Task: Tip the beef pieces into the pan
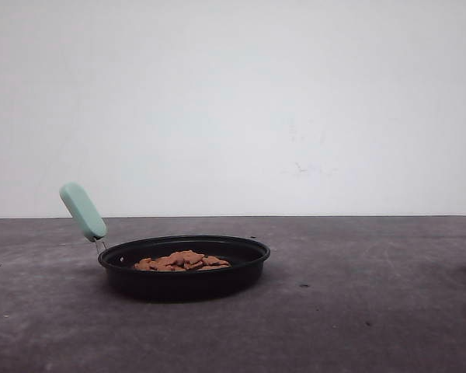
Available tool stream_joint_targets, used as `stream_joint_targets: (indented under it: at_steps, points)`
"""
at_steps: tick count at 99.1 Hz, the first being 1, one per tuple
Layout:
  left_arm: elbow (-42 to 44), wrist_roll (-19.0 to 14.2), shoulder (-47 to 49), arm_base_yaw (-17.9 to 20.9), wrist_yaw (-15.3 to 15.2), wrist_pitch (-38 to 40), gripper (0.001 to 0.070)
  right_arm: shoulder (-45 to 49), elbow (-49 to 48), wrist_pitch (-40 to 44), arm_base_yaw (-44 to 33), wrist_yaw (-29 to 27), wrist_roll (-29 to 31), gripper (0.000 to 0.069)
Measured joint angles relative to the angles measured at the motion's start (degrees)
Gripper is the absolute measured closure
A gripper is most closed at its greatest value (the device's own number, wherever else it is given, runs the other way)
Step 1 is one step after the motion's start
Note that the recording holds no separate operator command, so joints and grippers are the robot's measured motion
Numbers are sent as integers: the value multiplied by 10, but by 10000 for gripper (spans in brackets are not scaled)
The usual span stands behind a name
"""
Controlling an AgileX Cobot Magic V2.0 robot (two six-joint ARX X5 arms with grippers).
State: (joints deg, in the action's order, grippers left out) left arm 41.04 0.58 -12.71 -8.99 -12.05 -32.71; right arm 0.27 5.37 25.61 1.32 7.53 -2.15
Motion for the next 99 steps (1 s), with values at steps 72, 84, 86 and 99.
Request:
stream_joint_targets:
  at_steps: [72, 84, 86, 99]
  points:
    - [-331, -47, 124, 27, 77, 0, 696, 0, 0, 0, 0, 0, 0, 673]
    - [-331, -47, 124, 27, 76, 0, 696, 0, 0, 0, 0, 0, 0, 673]
    - [-331, -47, 124, 27, 75, 0, 696, 0, 0, 0, 0, 0, 0, 673]
    - [-331, -47, 124, 27, 75, 5, 696, 0, 0, 0, 0, 0, 0, 673]
